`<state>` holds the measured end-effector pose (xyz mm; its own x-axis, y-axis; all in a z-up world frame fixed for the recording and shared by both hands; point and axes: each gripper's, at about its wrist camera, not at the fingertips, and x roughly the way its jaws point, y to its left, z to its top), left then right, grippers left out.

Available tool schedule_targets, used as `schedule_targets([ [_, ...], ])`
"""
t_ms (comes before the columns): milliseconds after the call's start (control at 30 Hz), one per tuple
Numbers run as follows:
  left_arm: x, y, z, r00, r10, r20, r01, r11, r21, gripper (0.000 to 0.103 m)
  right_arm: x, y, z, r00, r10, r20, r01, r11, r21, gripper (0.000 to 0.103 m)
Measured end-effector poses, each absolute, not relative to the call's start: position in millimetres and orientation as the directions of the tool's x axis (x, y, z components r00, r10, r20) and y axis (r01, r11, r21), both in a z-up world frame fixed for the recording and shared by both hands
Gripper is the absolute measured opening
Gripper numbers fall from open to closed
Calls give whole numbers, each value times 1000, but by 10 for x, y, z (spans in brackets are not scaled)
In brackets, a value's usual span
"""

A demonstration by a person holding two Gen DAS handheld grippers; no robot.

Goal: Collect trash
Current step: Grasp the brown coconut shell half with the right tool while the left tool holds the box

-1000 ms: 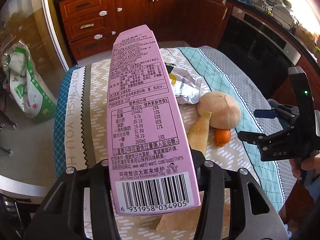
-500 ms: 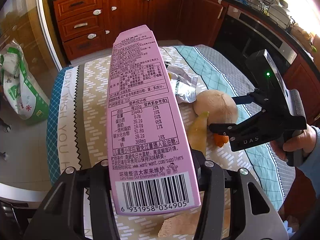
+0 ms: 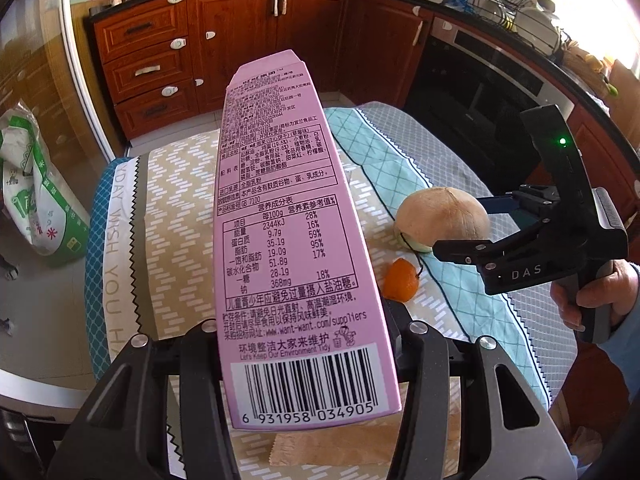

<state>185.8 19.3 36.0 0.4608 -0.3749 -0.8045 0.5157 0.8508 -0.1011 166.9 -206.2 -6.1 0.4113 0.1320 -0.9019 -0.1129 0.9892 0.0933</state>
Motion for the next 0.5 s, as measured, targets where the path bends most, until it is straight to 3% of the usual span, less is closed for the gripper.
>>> schedule_targets([
  [333, 1548, -331, 419, 418, -424, -804, 600, 793, -106, 49, 1305, -2476, 153, 445, 107, -889, -40, 994, 99, 90],
  [433, 1475, -430, 421, 403, -437, -804, 616, 780, -115, 49, 1257, -2623, 88, 375, 173, -911, -8, 983, 183, 13],
  [500, 1441, -484, 402, 395, -441, -806, 625, 772, -116, 49, 1250, -2681, 31, 386, 137, -912, 7, 989, 151, 15],
])
